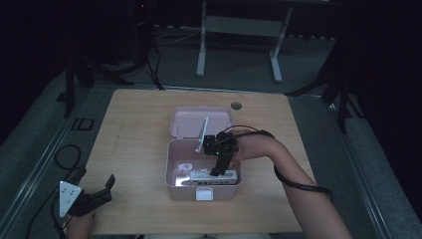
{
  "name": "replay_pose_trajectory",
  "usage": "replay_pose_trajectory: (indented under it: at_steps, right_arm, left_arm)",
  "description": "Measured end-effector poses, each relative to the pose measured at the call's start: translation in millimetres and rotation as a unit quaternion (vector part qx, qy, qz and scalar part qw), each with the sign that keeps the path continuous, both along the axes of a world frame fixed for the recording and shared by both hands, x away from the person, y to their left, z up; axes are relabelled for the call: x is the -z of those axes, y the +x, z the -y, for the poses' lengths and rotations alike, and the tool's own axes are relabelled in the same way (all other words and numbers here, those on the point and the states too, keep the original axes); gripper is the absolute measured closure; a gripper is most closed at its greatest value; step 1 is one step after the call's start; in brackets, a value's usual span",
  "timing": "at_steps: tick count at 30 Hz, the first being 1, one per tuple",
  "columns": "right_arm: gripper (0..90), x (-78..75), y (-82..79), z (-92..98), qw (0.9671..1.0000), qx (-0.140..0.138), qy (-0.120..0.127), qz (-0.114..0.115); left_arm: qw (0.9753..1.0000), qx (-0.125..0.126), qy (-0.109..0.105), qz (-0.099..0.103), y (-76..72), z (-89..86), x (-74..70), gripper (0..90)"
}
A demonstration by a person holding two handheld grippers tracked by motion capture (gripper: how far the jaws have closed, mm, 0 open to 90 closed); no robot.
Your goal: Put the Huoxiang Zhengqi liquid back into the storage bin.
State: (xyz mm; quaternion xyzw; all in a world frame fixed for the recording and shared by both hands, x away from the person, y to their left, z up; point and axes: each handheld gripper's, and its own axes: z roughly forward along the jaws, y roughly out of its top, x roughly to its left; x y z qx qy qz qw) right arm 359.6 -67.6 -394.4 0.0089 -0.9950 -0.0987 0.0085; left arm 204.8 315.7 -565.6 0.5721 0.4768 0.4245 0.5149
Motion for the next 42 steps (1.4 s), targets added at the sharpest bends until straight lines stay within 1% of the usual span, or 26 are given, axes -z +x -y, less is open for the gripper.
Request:
replay_pose_trajectory:
  at_steps: [1,3,5,7,8,9,11,13,15,16,17,18,20,21,22,23,24,29,33,34,35,37,38,39,40,42]
  right_arm:
    - [18.5,-3.1,0.2,3.2,1.0,0.003,0.009,0.0]
    - [17.4,-8.3,2.6,9.7,0.9997,0.012,0.022,-0.007]
    - [14.1,-11.5,4.5,16.3,0.9993,0.018,0.032,0.003]
    - [13.6,-12.9,6.2,20.7,0.9992,0.022,0.034,0.005]
    - [13.5,-15.9,9.0,30.2,0.998,0.029,0.052,0.023]
    - [13.4,-16.9,10.2,33.2,0.9976,0.032,0.056,0.026]
    - [13.2,-19.0,13.0,41.8,0.9968,0.035,0.069,0.022]
    - [13.3,-21.1,15.5,51.1,0.9949,0.046,0.082,0.035]
    - [13.4,-24.2,18.3,61.6,0.9932,0.062,0.092,0.037]
    - [13.4,-25.6,19.8,66.8,0.992,0.069,0.097,0.043]
    - [13.4,-25.6,19.8,66.8,0.992,0.069,0.097,0.043]
    - [13.4,-27.9,22.0,77.7,0.99,0.082,0.103,0.048]
    - [13.6,-29.3,24.2,89.1,0.9878,0.093,0.109,0.06]
    - [13.6,-29.3,24.2,89.1,0.9878,0.093,0.109,0.06]
    - [13.6,-29.5,27.2,102.0,0.9854,0.106,0.115,0.067]
    - [13.6,-29.5,27.2,102.0,0.9854,0.106,0.115,0.067]
    - [13.6,-28.1,29.5,111.2,0.983,0.117,0.12,0.075]
    - [13.6,-15.5,35.1,134.0,0.9793,0.141,0.119,0.083]
    - [13.6,0.1,38.9,150.1,0.974,0.166,0.129,0.084]
    - [13.6,0.1,38.9,150.1,0.974,0.166,0.129,0.084]
    - [13.5,11.4,41.2,158.8,0.9697,0.181,0.14,0.085]
    - [13.4,13.7,41.6,160.5,0.9689,0.184,0.142,0.084]
    - [13.4,18.6,42.7,163.7,0.9665,0.189,0.149,0.088]
    - [13.4,24.6,43.8,167.8,0.9632,0.198,0.155,0.094]
    - [13.3,29.5,44.9,171.2,0.9608,0.206,0.161,0.094]
    - [13.3,39.1,47.0,178.2,0.9546,0.222,0.171,0.101]
  left_arm:
    - [1.0,0.0,0.0,-0.001,0.1,0.0,-0.1,1.1]
    - [1.0,-0.001,0.0,-0.001,0.1,0.0,-0.1,1.1]
    - [1.0,-0.001,0.0,0.0,0.0,0.1,0.0,1.1]
    - [1.0,-0.001,0.0,0.0,0.0,0.2,0.0,1.1]
    - [1.0,-0.001,0.0,0.0,0.0,0.2,0.0,1.1]
    - [1.0,-0.001,0.0,0.0,0.0,0.2,0.0,1.1]
    - [1.0,-0.001,0.0,0.0,-0.1,0.1,0.0,1.2]
    - [1.0,-0.002,-0.001,0.0,-0.1,0.1,0.0,1.1]
    - [1.0,-0.002,0.0,0.0,0.0,0.2,0.0,1.1]
    - [1.0,-0.001,0.0,0.0,0.0,0.2,0.0,1.1]
    - [1.0,-0.001,0.0,0.0,0.0,0.2,0.0,1.1]
    - [1.0,-0.002,0.0,0.0,-0.1,0.2,0.0,1.2]
    - [1.0,-0.002,0.0,0.0,0.0,0.2,0.0,1.1]
    - [1.0,-0.002,0.0,0.0,0.0,0.2,0.0,1.1]
    - [1.0,-0.002,0.0,0.0,0.0,0.2,0.0,1.1]
    - [1.0,-0.002,0.0,0.0,0.0,0.2,0.0,1.1]
    - [1.0,-0.002,0.0,0.0,0.0,0.2,0.0,1.1]
    - [1.0,-0.002,0.0,-0.001,0.0,0.1,0.0,1.1]
    - [1.0,-0.002,0.0,-0.001,0.1,0.2,-0.1,1.2]
    - [1.0,-0.002,0.0,-0.001,0.1,0.2,-0.1,1.1]
    - [1.0,-0.002,0.0,-0.001,0.1,0.2,-0.1,1.1]
    - [1.0,-0.002,0.0,-0.001,0.1,0.1,-0.1,1.2]
    - [1.0,-0.002,0.0,-0.001,0.2,0.2,-0.1,1.2]
    - [1.0,-0.002,0.0,-0.001,0.2,0.2,-0.1,1.1]
    - [1.0,-0.002,0.0,-0.001,0.1,0.2,-0.1,1.1]
    - [1.0,-0.002,0.0,-0.001,0.1,0.1,-0.1,1.1]
